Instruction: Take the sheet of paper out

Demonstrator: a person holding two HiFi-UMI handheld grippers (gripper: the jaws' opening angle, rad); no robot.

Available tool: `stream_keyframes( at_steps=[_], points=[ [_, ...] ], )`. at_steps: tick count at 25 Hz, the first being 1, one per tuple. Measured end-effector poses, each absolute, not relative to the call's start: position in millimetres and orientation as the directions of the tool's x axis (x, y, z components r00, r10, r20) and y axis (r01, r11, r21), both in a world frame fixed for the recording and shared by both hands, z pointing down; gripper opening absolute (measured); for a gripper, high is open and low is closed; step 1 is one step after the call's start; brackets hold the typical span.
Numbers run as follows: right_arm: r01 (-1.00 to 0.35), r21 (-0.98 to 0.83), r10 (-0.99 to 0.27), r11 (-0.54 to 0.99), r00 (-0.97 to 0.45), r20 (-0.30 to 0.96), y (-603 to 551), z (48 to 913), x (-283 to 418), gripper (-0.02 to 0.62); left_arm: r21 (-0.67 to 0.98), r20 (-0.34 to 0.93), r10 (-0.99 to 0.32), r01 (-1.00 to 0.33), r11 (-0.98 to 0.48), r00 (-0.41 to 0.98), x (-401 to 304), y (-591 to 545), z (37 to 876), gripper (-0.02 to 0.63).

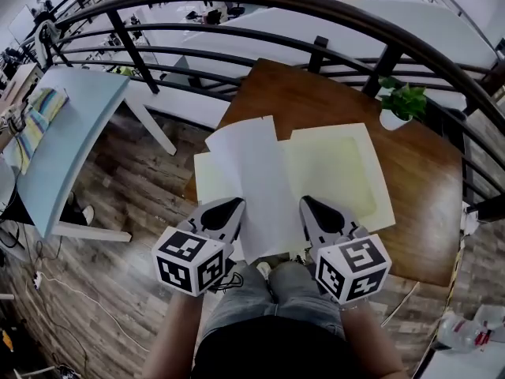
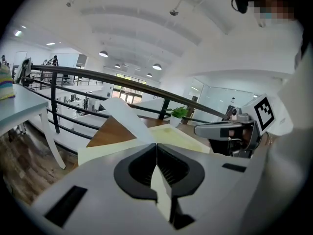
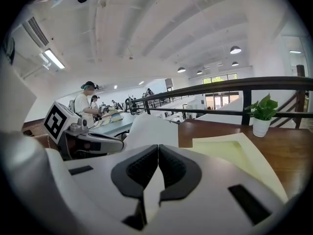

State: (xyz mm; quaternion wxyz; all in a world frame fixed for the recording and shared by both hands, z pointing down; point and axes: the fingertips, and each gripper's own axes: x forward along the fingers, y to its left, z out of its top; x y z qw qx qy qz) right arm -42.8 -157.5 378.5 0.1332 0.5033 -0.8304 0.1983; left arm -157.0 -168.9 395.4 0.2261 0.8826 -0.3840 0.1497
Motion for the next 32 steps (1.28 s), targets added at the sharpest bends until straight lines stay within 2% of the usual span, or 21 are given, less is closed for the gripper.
stream_keyframes(
  at_steps=[32],
  points=[
    [-0.853, -0.164, -0.807, 0.496, -0.522, 0.275, -187.8, 303.4, -33.1, 0.026, 0.19, 0.229, -0.676, -0.713, -0.675, 0.7, -111.8, -193.9, 293.6, 0.02]
  ],
)
